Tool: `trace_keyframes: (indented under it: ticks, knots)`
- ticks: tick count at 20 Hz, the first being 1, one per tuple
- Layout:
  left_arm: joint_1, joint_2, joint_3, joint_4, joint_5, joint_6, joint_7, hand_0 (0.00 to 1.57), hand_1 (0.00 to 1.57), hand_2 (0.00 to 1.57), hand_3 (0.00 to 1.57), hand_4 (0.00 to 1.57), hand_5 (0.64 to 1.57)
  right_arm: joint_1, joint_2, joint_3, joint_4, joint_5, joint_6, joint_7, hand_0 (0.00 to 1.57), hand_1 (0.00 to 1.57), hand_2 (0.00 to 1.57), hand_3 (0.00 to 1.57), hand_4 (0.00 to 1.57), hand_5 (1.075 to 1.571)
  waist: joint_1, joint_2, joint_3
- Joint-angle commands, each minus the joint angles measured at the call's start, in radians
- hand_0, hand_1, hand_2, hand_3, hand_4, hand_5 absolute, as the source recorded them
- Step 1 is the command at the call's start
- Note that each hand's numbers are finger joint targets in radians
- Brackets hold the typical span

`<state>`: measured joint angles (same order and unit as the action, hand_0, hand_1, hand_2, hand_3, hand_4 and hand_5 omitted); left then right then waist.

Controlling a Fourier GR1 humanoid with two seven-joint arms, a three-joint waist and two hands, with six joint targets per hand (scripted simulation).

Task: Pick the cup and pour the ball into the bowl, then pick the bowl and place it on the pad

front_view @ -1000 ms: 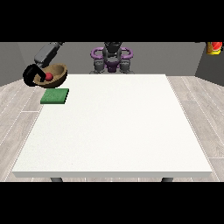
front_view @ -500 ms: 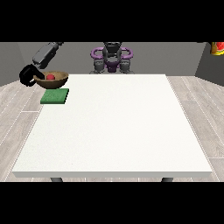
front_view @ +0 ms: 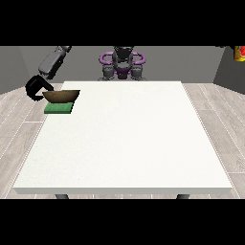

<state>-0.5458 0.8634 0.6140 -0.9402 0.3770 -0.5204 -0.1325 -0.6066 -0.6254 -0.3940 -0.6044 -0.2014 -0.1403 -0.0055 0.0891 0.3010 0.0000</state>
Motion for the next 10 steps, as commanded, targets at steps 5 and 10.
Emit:
trace_keyframes:
  ticks: [5, 10]
  knots:
    - [0.012, -0.078, -0.071, -0.088, 0.009, 0.037, 0.064, 0.0, 0.0, 0.0, 0.0, 1.19, 1.569, -0.024, 0.028, 0.073, 0.063, 0.063, 0.022, 0.022, 0.0, 0.0, 0.0, 0.0, 0.0, 1.4, 0.012, -0.077, 0.0008]
    - [0.064, -0.079, -0.067, -0.004, -0.031, 0.038, 0.016, 0.0, 0.0, 0.0, 0.0, 1.19, 1.569, -0.075, -0.1, 0.095, 0.0, 0.066, 0.131, 0.174, 0.0, 0.0, 0.0, 0.0, 0.2, 1.375, -0.038, -0.176, -0.0021]
